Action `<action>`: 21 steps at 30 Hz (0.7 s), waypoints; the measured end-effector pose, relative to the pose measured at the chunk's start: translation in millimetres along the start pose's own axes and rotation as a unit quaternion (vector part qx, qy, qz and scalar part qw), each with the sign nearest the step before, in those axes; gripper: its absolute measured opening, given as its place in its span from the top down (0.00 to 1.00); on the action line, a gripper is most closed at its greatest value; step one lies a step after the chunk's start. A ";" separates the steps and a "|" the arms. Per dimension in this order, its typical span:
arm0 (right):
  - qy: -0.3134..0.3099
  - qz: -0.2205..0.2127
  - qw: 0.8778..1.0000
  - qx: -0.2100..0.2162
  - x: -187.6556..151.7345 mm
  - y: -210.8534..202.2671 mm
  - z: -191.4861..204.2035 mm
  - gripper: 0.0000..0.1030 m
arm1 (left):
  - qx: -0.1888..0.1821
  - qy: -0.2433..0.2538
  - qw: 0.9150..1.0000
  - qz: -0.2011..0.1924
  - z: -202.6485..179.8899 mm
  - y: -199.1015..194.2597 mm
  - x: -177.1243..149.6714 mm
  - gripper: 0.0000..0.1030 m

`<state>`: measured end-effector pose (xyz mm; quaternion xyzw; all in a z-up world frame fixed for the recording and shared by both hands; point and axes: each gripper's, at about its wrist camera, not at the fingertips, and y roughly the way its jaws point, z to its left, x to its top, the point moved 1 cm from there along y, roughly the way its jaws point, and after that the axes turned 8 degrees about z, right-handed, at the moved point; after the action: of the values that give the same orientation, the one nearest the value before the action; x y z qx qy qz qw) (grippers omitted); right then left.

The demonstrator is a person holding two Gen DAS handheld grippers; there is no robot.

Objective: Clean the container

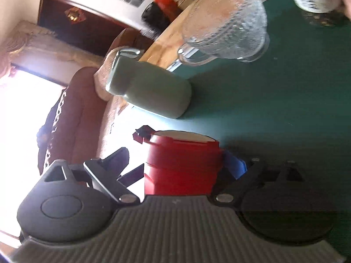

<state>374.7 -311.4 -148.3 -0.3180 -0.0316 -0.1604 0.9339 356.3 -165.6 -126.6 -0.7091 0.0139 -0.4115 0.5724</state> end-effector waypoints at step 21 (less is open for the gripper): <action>-0.421 -0.103 0.894 -0.115 -162.7 10.3 113.3 0.07 | 0.107 0.055 0.964 -0.237 -48.0 -92.6 -146.9 0.17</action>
<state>228.8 -189.8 -90.4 -0.4563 -0.4357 -0.1091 0.7681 188.7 -100.0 -133.6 -0.6032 -0.1672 -0.5729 0.5292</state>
